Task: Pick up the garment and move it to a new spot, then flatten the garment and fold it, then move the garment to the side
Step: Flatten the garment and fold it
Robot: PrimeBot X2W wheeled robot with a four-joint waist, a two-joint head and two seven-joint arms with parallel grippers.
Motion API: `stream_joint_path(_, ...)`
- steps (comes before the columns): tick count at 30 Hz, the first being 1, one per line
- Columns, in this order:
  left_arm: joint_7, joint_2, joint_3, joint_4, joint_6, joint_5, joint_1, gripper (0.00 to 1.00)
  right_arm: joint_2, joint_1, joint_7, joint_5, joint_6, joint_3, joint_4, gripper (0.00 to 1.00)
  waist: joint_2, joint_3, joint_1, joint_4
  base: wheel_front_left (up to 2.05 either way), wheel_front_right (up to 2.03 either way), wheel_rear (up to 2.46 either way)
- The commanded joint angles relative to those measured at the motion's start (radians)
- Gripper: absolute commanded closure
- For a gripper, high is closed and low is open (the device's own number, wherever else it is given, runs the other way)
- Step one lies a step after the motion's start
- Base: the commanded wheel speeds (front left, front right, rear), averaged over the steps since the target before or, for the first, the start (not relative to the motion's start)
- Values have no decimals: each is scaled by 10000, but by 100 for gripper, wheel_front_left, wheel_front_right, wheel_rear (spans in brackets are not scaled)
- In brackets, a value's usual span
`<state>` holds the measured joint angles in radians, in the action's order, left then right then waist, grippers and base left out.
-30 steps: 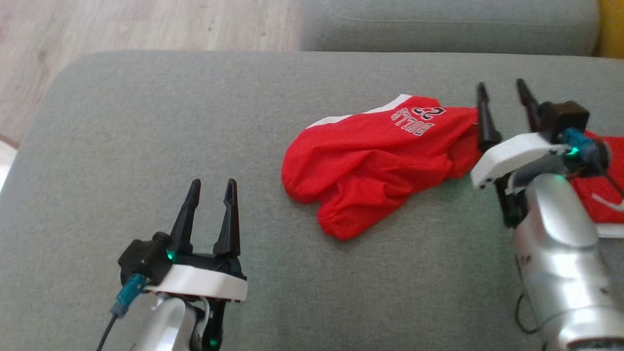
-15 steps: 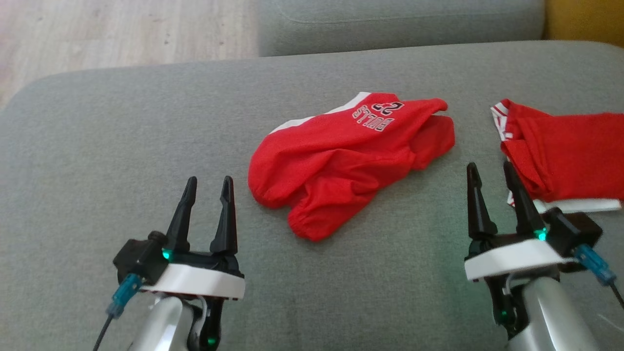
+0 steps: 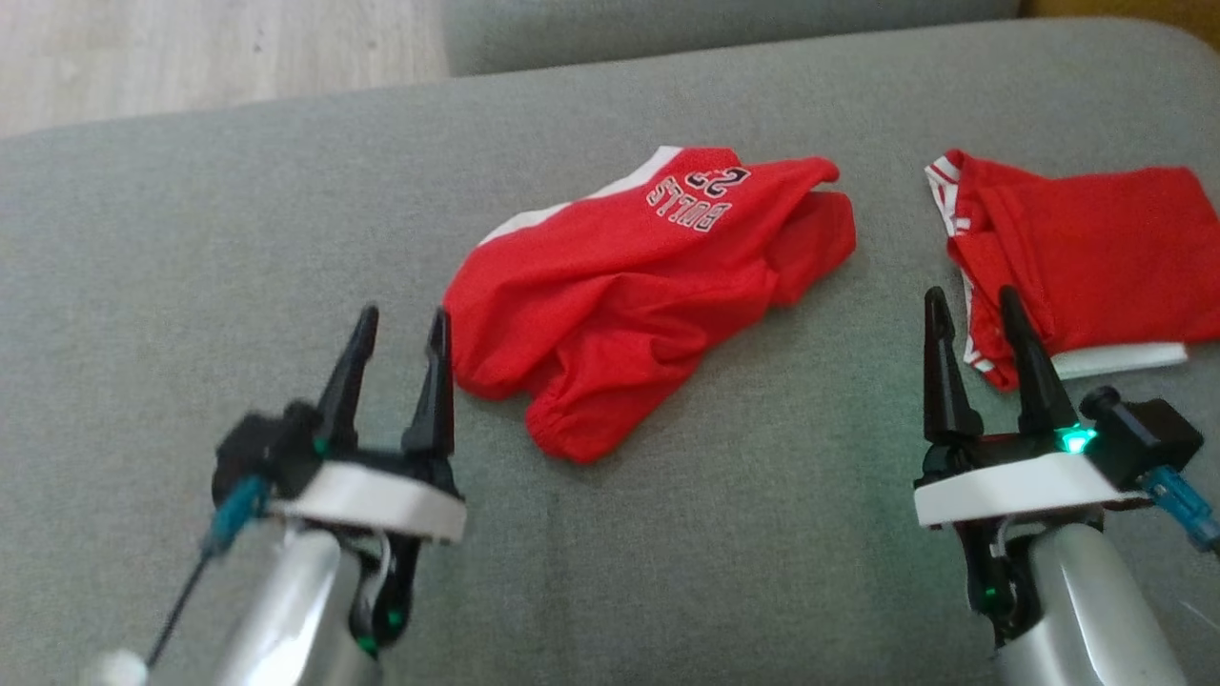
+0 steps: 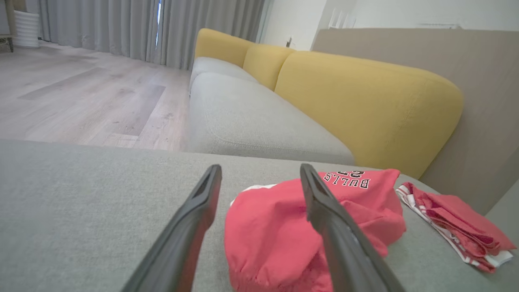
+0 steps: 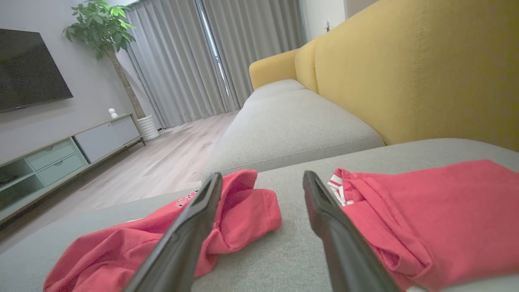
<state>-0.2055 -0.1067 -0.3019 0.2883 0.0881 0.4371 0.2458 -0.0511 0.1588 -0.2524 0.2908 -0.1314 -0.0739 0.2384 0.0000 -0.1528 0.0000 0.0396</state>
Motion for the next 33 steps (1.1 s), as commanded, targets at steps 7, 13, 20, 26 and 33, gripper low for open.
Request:
stream_joint_path(7,1633,-502,-103,1068,-94,-340,1913,0,8,587,-93,28,7,-219,-469,0,0,-717,0,384,0,0,0)
stream_joint_path(13,2879,-642,-554,2324,-18,-499,2727,0,8,734,-93,121,7,-241,-540,0,0,-1045,0,648,0,0,0)
stream_joint_path(20,3160,-799,-867,3188,-286,-945,3220,73,8,778,-93,234,7,-275,-589,0,0,-1218,0,829,0,0,0)
stream_joint_path(26,2198,-1069,-656,3044,-418,-1065,3739,100,8,810,-93,254,7,-263,-633,0,0,-1287,0,877,0,0,0)
stream_joint_path(33,1496,-1982,-62,2630,-535,-1195,5134,100,9,931,-93,236,7,-386,-639,0,0,-1412,0,956,0,0,0)
